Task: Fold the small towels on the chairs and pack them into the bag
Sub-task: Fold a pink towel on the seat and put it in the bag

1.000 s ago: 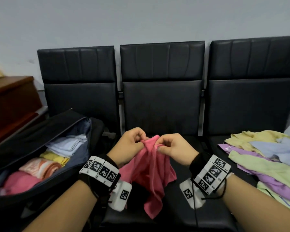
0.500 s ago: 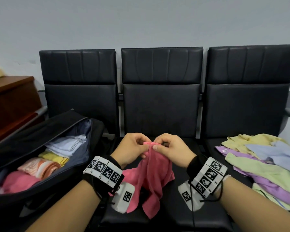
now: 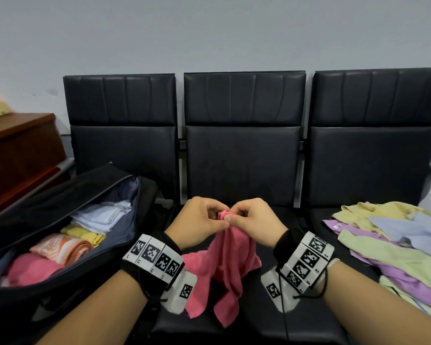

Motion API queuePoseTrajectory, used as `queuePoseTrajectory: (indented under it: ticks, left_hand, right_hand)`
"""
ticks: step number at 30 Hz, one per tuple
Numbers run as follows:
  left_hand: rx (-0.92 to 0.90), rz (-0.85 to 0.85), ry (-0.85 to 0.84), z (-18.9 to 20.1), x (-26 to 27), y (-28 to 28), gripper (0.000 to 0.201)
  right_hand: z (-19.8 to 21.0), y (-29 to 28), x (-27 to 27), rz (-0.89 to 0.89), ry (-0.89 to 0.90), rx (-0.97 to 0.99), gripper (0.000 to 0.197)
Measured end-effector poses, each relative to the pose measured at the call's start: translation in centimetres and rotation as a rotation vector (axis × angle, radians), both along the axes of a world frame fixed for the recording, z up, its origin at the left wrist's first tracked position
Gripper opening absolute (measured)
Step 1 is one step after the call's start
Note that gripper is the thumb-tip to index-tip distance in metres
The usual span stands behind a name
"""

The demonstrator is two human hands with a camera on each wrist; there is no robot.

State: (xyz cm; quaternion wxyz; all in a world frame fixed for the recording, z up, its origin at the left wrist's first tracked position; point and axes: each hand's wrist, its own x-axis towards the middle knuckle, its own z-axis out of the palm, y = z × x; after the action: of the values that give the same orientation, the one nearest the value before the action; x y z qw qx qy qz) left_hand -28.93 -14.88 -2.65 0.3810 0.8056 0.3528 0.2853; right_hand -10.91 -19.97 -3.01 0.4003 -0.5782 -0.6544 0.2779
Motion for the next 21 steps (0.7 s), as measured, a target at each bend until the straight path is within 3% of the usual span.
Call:
queuePoseTrajectory:
  ticks: [6,9,14,21]
  left_hand:
    - [0.240,0.090,0.026,0.1,0.2,0.2,0.015]
    - [0.284,0.160,-0.059,1.0,-0.1,0.5,0.023]
    - [0.339,0.278,-0.235,3.4,-1.6,1.6,0.029]
    - [0.367,0.488,-0.451,6.6,-5.2,3.0,0.023]
  right_hand:
    - [0.0,0.1,0.3,0.088,0.047,-0.055,0.012]
    - [-1.1,0.2,1.3,0.178,0.046,-0.139,0.013]
    - [-3.8,0.0,3.8,0.215,-0.144,-0.298,0.020]
    - [-4.6,0.0,6.0,0.180,-0.611,-0.310,0.020]
